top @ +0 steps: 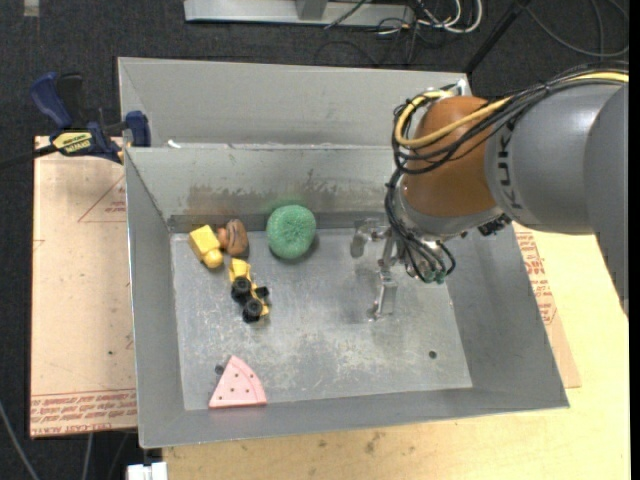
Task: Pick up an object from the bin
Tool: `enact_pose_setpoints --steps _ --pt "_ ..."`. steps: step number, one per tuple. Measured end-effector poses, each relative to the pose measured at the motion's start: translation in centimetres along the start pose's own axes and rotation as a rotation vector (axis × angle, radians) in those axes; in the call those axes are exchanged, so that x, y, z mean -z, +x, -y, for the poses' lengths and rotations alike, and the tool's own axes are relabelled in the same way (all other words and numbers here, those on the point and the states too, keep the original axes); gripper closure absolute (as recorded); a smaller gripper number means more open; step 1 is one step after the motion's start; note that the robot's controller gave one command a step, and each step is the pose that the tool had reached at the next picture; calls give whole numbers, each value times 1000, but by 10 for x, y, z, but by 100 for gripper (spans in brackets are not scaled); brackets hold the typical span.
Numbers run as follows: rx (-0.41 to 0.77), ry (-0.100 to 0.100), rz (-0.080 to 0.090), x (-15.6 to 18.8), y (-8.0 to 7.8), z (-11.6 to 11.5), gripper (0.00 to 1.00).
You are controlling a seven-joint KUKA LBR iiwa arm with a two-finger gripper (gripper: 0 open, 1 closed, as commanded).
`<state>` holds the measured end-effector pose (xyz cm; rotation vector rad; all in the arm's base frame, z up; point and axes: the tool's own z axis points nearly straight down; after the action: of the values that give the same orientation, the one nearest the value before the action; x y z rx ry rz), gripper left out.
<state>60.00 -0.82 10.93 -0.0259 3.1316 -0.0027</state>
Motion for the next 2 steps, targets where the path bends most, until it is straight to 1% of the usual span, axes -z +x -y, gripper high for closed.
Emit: enact_pose_setpoints --steps 1,2 --pt "54 -3 -8 -31 -17 -62 0" --pt "63 -6 -8 -36 -19 -96 0"
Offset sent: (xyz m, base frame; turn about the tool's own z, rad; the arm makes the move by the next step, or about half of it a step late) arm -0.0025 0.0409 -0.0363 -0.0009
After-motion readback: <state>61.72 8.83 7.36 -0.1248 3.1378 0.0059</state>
